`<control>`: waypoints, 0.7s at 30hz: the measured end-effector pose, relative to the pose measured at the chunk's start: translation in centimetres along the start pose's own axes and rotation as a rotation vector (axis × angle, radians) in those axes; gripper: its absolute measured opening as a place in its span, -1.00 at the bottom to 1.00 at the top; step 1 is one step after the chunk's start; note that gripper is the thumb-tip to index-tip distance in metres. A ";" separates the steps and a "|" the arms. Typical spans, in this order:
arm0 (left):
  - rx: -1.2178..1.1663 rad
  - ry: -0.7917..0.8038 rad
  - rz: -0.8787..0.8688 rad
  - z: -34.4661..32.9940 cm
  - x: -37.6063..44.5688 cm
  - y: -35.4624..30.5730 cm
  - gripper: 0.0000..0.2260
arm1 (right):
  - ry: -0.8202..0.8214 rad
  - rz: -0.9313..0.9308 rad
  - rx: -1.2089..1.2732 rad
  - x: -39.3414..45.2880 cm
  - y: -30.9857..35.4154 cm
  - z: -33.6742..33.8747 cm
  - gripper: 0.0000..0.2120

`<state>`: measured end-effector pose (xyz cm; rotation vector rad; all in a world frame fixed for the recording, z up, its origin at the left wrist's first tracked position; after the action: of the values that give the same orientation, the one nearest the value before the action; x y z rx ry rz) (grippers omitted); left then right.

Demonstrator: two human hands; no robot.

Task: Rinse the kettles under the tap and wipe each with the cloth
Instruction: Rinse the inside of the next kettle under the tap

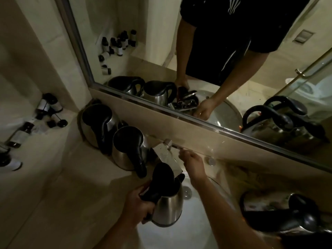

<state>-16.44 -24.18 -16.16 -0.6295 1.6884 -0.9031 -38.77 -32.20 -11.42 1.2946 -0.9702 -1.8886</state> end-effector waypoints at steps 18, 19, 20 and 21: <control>0.997 -0.091 -0.382 0.2 2.5 3.8 -0.47 | -0.116 -0.029 0.080 -3.0 -12.3 -2.9 -0.62; 1.127 -0.132 -0.451 0.0 2.7 4.0 -0.50 | -0.136 -0.015 0.103 -3.0 -13.0 -2.9 -0.55; 1.163 -0.167 -0.461 -0.1 3.0 4.2 -0.46 | -0.154 0.000 0.130 -2.9 -13.8 -2.8 -0.50; 1.199 -0.210 -0.460 -0.3 3.1 4.1 -0.42 | -0.176 0.014 0.144 -2.8 -14.5 -2.8 -0.46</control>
<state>-17.49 -24.17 -21.19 -0.2379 0.5738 -1.8514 -36.63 -22.95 -23.09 1.2128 -1.2223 -1.9782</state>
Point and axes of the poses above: each hand's wrist, its own x-axis towards the middle knuckle, its own z-axis out of the back of the hand, y = z × x, the point moved 5 cm from there along x, towards the middle knuckle, and after that the axes turned 5 degrees about y, right-handed, at the moved point
